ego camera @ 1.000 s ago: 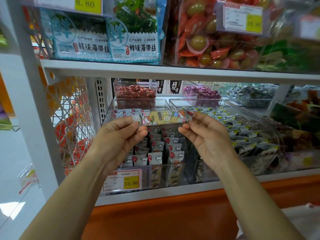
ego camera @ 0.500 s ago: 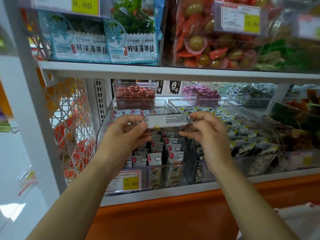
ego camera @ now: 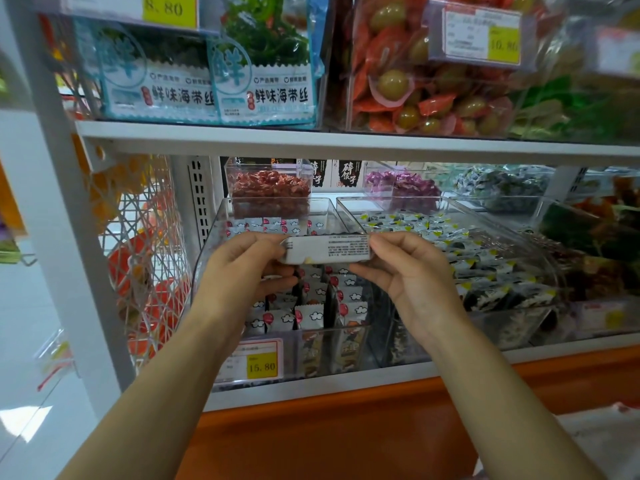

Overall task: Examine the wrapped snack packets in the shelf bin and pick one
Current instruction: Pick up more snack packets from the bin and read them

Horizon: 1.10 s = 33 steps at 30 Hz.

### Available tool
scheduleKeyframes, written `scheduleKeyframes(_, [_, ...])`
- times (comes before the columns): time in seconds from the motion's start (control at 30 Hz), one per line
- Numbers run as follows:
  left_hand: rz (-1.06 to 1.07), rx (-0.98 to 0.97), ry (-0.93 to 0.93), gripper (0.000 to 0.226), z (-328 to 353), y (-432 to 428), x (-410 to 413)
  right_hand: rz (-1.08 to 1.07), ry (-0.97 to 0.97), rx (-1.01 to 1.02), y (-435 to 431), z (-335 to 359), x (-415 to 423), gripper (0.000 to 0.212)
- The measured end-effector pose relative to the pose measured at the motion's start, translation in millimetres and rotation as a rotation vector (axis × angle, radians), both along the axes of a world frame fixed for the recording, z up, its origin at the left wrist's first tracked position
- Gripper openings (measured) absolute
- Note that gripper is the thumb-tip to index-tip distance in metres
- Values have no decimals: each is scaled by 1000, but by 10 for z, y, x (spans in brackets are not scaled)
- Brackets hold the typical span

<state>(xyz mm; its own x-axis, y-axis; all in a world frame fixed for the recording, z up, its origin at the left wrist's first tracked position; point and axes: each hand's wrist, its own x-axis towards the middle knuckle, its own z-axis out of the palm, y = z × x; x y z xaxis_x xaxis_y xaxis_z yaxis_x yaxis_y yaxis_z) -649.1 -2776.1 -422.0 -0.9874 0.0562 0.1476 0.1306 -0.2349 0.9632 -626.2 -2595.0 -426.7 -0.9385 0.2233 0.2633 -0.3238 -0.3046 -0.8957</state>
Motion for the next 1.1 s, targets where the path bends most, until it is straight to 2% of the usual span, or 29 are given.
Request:
scheduleKeyframes(0.17, [-4,-114,24,34,13,-62,1,-73,16,69,61,3,-7,20])
scheduleKeyframes(0.27, [-17,-199,51,27,0,-57,24,-102,28,73,105,5,1,18])
scheduleKeyframes(0.37, [-79,-135,-11,19,-15,-38,26,-135,41,77,106,-2,3,16])
scheduleKeyframes(0.43, [-106,-161,11,20,-21,-37,19,-151,42,76,87,-8,1,17])
scheduleKeyframes(0.63, [-76,-173,34,15,-16,-24,7,-96,-18,42,88,32,8,31])
scheduleKeyframes(0.83, [-56,-252,88,9,-25,-19,11,-95,-50,82,115,24,2,22])
scheduleKeyframes(1.1, [-30,-125,28,28,-13,-8,19,-104,38,162,161,-9,-5,14])
